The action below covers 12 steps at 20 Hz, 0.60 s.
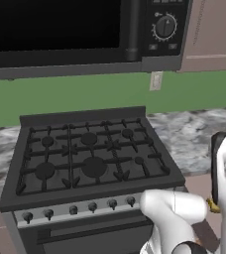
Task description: Restock the sink supplies by placing the sponge and soap dispenser on the counter and next to the sink. Make sure the soap dispenser is upright.
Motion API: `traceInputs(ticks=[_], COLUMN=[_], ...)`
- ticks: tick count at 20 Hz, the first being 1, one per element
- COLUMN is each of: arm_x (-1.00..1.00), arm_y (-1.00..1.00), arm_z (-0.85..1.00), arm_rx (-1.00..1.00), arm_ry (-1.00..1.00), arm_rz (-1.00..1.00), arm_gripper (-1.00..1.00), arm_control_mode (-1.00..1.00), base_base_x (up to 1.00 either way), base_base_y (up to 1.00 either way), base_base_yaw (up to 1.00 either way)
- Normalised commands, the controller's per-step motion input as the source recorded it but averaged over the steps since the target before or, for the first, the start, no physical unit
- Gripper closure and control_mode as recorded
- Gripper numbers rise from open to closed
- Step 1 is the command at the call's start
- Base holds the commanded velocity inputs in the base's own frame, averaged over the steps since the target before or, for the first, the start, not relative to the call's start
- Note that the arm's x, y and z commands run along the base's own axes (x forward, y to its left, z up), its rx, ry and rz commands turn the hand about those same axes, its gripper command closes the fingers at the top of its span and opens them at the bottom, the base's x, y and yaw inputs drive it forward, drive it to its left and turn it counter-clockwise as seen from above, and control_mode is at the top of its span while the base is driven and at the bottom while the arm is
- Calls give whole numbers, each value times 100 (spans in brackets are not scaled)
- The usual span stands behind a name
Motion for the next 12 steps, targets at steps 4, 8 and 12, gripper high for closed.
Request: traceInputs(ticks=[4,8,12], arm_x=[4,3,0], arm_y=[97,100,25], arm_z=[36,17,0], arm_rx=[-14,-14,-6], arm_ry=[0,1,0], arm_rz=[16,23,9], arm_gripper=[100,100,100], arm_control_mode=[-100,-100,100], base_base_x=[0,0,-4], base_base_y=[0,0,75], base_base_yaw=[0,0,34])
